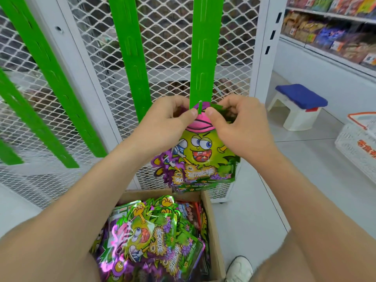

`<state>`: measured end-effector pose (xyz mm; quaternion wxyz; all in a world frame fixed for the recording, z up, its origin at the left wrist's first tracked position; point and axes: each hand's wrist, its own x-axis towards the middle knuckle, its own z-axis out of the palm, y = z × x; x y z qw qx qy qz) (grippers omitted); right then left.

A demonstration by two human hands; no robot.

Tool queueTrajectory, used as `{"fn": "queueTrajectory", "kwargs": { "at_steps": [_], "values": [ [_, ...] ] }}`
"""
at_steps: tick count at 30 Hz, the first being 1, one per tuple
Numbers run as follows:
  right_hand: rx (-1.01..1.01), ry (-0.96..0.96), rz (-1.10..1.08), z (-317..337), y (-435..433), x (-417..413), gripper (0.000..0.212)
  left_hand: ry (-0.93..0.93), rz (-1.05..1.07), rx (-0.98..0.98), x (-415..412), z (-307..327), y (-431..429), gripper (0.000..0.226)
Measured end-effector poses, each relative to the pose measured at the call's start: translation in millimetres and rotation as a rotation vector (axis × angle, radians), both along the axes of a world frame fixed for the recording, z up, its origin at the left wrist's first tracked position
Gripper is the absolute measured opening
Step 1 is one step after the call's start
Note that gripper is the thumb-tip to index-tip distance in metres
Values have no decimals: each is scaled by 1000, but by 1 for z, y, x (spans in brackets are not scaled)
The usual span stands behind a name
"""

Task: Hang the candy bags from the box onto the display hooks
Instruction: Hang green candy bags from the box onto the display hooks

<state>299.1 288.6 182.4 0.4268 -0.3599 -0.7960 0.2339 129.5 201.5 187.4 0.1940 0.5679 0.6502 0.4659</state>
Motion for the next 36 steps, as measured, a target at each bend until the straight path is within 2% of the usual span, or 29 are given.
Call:
{"fn": "queueTrajectory", "kwargs": {
  "at_steps": [3,5,8,10,11,13,16,18,20,22,24,26,29,30,32,34,36],
  "values": [
    [18,-57,22,-5,0,2,16,264,116,55,-1,-5,-4,24],
    [127,-17,-28,-7,-6,2,21,372,144,131,-1,-11,-9,18],
    [351,111,-71,-6,-23,-1,27,531,234,291,-1,-24,-24,48],
    [365,121,45,-9,-37,-5,21,655,285,398,-6,-37,-36,43],
    [297,67,142,-14,-44,-9,17,694,267,397,-11,-48,-41,34],
    [96,-202,360,-30,-57,-17,9,731,82,184,-24,-76,-50,20],
    [54,-778,612,-65,-72,-30,12,823,-235,-478,-47,-136,-68,5],
    [56,-1008,704,-89,-82,-40,17,817,-400,-792,-64,-183,-83,15],
    [45,-1133,712,-107,-90,-50,19,823,-435,-965,-75,-221,-102,29],
    [44,-1205,719,-120,-92,-59,21,843,-358,-1003,-83,-260,-116,50],
    [40,-1253,724,-128,-89,-65,25,831,-247,-1036,-85,-290,-127,87],
    [49,-1275,721,-132,-82,-70,26,689,-76,-1084,-91,-316,-130,117],
    [83,-1292,689,-135,-70,-74,20,436,117,-1063,-100,-338,-129,136],
    [92,-1300,681,-134,-68,-74,18,413,148,-1065,-99,-341,-128,136],
    [101,-1316,676,-134,-65,-75,17,468,219,-1010,-93,-338,-127,121],
    [78,-1326,669,-134,-65,-74,19,480,265,-879,-92,-335,-124,97],
    [73,-1335,659,-134,-62,-72,23,368,248,-719,-97,-326,-117,65]
  ]
}}
